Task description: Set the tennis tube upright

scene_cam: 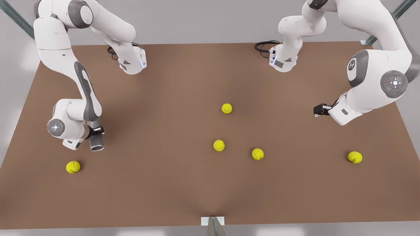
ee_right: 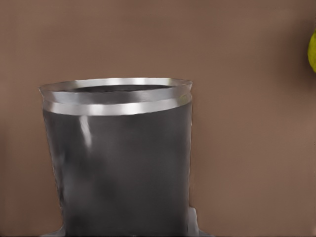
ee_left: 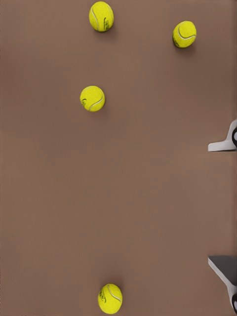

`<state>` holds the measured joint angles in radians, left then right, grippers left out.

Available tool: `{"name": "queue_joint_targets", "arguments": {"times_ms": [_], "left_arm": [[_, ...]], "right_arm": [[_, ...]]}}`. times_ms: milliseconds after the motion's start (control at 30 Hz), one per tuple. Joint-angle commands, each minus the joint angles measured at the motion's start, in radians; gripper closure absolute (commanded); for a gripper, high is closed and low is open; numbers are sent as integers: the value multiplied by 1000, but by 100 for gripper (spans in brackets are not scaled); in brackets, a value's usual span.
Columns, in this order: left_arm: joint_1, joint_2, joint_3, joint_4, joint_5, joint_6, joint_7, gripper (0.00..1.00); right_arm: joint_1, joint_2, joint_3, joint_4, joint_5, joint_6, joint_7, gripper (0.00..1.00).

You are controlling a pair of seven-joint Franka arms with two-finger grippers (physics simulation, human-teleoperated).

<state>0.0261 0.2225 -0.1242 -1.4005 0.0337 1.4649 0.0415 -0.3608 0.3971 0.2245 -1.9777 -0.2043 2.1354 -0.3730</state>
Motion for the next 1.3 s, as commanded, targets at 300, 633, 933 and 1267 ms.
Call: {"name": "queue_joint_targets", "arguments": {"times_ms": [300, 633, 933, 1267], "left_arm": [[0, 3, 0, 0, 0, 2, 0, 0], [0, 5, 0, 0, 0, 2, 0, 0], [0, 6, 0, 0, 0, 3, 0, 0], [0, 18, 0, 0, 0, 11, 1, 0]], "right_arm": [[174, 8, 21, 111, -3, -3, -60, 45], [554, 81, 19, 295, -4, 12, -139, 45], [847, 134, 19, 376, -164, 67, -130, 46], [1092, 313, -37, 599, -216, 64, -86, 46]]}}
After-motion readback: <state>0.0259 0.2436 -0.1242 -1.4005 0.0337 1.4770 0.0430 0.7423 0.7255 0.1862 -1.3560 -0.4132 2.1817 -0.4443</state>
